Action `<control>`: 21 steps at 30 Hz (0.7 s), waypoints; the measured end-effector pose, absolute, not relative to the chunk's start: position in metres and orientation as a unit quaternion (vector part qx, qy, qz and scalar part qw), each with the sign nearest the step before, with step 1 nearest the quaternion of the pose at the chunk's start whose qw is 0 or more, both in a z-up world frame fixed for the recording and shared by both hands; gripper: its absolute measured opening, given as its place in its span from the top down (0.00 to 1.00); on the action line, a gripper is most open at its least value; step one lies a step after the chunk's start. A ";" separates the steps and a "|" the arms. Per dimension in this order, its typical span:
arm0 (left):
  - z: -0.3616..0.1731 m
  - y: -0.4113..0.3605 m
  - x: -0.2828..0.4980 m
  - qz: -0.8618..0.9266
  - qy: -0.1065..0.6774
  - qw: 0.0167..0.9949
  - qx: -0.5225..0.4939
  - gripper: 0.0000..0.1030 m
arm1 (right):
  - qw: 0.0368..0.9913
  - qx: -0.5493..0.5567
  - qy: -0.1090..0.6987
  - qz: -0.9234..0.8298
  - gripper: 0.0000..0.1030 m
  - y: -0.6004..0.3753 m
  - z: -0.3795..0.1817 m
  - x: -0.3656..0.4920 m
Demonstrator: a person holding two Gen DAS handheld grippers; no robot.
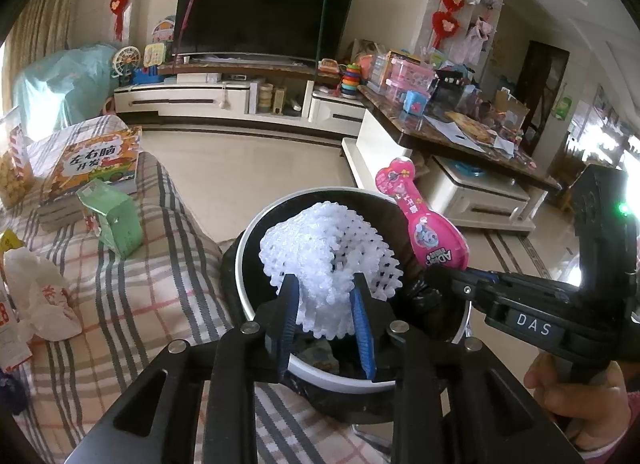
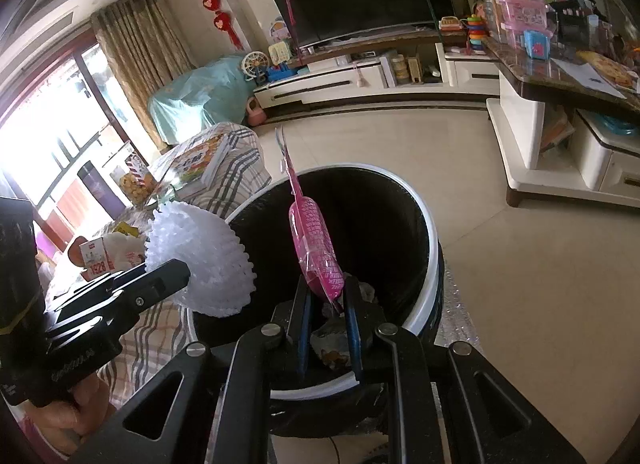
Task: Collect trash
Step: 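Open both grippers to drop the net and pink item into the bin, then move both open grippers back over the table trash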
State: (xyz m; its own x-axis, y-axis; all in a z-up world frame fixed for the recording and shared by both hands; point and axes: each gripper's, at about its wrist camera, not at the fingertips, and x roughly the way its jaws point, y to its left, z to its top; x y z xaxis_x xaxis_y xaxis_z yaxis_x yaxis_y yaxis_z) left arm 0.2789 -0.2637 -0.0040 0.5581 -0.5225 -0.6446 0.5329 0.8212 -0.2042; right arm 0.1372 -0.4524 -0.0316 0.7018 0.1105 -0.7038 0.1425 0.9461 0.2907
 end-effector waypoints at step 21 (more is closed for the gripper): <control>-0.019 -0.164 0.220 -0.230 0.378 0.896 -0.048 0.48 | 0.921 0.157 0.356 0.020 0.22 -0.392 -0.022 0.122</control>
State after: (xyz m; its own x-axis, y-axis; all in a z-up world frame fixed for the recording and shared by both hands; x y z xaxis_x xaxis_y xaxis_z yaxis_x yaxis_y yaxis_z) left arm 0.2198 -0.1644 -0.0193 0.6086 -0.4483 -0.6547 0.3762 0.8895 -0.2593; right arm 0.1216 -0.3915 -0.0217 0.7456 0.1486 -0.6496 0.0748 0.9500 0.3032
